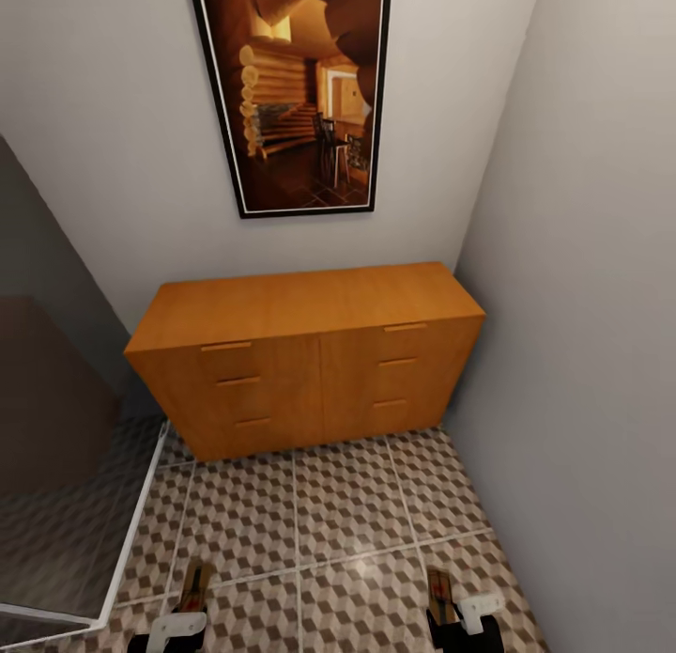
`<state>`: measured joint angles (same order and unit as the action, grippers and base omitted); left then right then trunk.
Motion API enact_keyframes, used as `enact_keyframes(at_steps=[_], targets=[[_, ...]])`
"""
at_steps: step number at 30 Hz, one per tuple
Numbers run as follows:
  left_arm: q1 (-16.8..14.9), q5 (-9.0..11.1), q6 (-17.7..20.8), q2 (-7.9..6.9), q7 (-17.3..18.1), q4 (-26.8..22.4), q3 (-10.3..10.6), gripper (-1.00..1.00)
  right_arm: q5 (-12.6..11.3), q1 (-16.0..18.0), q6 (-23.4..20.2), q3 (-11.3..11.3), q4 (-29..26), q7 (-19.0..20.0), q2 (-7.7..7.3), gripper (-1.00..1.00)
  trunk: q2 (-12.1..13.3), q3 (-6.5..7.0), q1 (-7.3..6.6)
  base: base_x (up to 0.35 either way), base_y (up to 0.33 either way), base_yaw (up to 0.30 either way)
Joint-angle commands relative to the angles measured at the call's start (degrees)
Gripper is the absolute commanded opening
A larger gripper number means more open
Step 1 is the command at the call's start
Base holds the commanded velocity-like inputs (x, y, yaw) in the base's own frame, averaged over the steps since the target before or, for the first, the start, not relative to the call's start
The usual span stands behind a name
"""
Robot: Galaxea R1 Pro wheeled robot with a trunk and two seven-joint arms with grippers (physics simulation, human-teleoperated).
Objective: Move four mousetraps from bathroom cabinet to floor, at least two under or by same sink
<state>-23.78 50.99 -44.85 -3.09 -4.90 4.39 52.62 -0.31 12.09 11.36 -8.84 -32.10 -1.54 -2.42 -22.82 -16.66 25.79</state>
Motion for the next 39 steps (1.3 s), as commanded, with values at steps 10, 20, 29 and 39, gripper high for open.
enact_keyframes(at_steps=[10,20,29,39], targets=[[0.0,-0.4,-0.2,0.10,-0.6,0.1,0.4,-1.00,-0.1,0.0,0.2,-0.3,0.0,-0.3,-0.06,-1.00,-0.1,0.78,-0.01,-0.123,0.000,0.000],[0.0,-0.4,-0.2,0.10,-0.6,0.1,0.4,-1.00,-0.1,0.0,0.2,-0.3,0.0,-0.3,-0.08,-1.00,-0.1,1.71,-0.01,-0.001,0.000,0.000],[0.0,-0.4,-0.1,0.10,-0.6,0.1,0.4,-1.00,-0.1,0.0,0.2,-0.3,0.0,-0.3,-0.07,-1.00,-0.1,2.54,-0.01,0.000,0.000,0.000],[0.0,-0.4,0.4,0.13,-0.6,0.1,0.4,-1.00,-0.1,0.0,0.2,-0.3,0.0,-0.3,-0.04,-1.00,-0.1,3.46,-0.01,0.000,0.000,0.000]])
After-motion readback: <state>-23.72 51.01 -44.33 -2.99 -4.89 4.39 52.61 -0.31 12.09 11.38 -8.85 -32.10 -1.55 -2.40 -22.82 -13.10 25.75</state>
